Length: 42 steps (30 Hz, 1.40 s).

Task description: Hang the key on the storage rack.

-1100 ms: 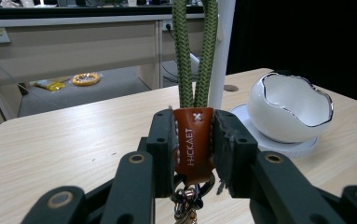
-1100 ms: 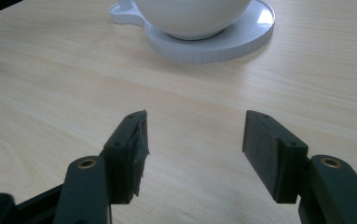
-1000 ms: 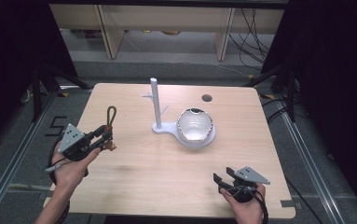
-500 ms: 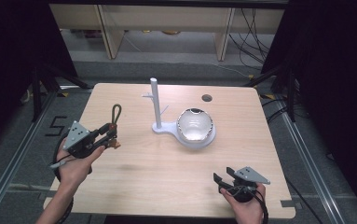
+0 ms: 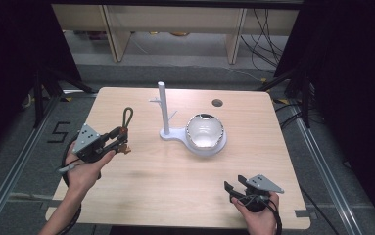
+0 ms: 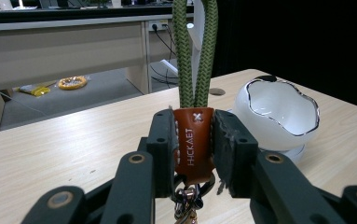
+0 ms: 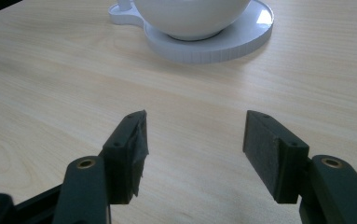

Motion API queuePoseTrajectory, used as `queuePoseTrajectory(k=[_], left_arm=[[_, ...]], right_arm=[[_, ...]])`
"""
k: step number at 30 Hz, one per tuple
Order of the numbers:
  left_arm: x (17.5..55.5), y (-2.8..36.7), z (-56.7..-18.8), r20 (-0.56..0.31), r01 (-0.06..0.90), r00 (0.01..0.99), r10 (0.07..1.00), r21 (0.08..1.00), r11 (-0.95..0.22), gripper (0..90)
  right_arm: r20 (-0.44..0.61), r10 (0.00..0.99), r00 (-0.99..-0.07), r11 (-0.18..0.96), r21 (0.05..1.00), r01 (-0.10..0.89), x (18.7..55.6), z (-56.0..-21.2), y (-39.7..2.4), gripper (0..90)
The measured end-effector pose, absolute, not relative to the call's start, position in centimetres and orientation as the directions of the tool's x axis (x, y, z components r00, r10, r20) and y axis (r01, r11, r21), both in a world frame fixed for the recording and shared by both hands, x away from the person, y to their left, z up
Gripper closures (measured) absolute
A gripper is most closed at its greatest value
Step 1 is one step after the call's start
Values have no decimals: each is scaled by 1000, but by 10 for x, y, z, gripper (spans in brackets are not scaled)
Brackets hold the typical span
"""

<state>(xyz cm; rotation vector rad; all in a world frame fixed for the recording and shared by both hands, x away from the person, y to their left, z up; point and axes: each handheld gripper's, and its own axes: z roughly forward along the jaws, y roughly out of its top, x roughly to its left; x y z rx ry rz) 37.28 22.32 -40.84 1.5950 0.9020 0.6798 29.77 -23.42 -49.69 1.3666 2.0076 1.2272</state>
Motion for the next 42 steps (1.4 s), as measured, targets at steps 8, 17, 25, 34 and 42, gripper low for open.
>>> queuePoseTrajectory(k=[8,17,25,34,42], left_arm=[[377,218,-407,-37,198,551,834,976,-88,688],[381,211,-406,-36,197,560,827,976,-92,687],[386,206,-404,-38,197,568,822,976,-91,687],[393,200,-404,-44,205,576,816,974,-92,687],[399,195,-405,-58,219,578,814,972,-86,686]], right_arm=[[148,893,-425,117,836,537,298,-497,-233,408],[129,890,-437,134,843,522,299,-497,-234,404],[133,890,-437,130,843,521,299,-497,-235,401],[131,890,-437,132,843,522,299,-497,-235,400],[139,887,-440,124,846,518,300,-497,-235,399]])
